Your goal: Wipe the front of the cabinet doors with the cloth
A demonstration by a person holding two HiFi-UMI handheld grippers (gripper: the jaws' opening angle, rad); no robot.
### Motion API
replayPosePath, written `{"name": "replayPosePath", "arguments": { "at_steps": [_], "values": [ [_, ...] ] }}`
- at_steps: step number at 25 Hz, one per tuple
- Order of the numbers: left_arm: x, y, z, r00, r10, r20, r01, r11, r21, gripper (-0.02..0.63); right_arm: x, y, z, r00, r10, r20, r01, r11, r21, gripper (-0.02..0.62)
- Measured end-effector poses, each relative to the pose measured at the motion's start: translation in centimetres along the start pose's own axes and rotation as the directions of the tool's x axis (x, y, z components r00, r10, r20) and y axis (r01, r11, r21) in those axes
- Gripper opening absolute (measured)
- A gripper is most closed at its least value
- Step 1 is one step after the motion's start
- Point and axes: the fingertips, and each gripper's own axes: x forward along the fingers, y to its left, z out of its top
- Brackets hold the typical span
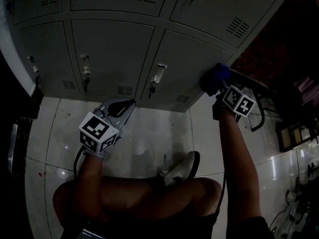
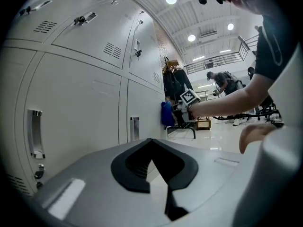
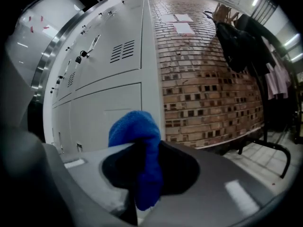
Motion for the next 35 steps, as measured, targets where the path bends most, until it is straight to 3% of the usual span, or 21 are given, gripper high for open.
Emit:
{"name": "replayPosePath", "arguments": {
  "at_steps": [4, 7, 16, 24, 30, 35],
  "values": [
    [0.0, 0.2, 0.0, 1.000, 0.004, 0.001, -0.004, 1.000, -0.002, 0.000, -0.6, -1.4, -0.1, 1.000, -0.023, 0.014, 0.023, 0.999, 0.029, 0.077],
    [0.0, 0.3, 0.1, 1.000, 0.006, 0.004, -0.006, 1.000, -0.003, 0.000, -1.1, 0.3, -0.5, 1.000, 0.013, 0.024, -0.014, 0.999, 0.038, 0.077],
    [-0.2, 0.3, 0.5, 1.000, 0.011, 0.015, -0.011, 1.000, -0.007, 0.000, 0.5, 14.5, -3.5, 0.969, 0.248, -0.005, -0.248, 0.969, 0.004, 0.077],
    [-0.4, 0.6, 1.0, 0.999, 0.018, 0.036, -0.018, 1.000, -0.021, 0.000, 3.4, 24.0, -7.0, 0.932, 0.355, -0.067, -0.359, 0.932, -0.047, 0.077],
    [-0.5, 0.6, 1.1, 0.999, 0.013, 0.043, -0.012, 1.000, -0.022, 0.000, 5.6, 24.8, -7.3, 0.934, 0.345, -0.094, -0.352, 0.934, -0.062, 0.077],
    [-0.5, 0.6, 1.0, 0.999, 0.012, 0.040, -0.011, 1.000, -0.019, 0.000, 5.1, 22.7, -6.9, 0.944, 0.319, -0.084, -0.326, 0.941, -0.087, 0.077]
  ]
}}
